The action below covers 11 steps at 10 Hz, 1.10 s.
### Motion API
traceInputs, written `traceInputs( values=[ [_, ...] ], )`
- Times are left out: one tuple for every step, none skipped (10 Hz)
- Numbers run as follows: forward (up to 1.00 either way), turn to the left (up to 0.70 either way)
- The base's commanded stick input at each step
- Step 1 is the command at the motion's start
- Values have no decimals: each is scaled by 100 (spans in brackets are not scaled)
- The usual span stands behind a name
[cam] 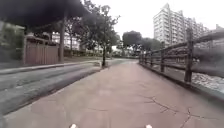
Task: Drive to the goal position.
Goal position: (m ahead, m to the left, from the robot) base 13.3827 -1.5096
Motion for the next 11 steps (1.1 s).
traceInputs(
  values=[
    [100,0],
    [100,-19],
    [100,-40],
    [100,-40],
    [100,-40],
    [100,-40],
    [100,-40],
    [100,-24],
    [100,-2],
    [100,0],
    [100,0]
  ],
)
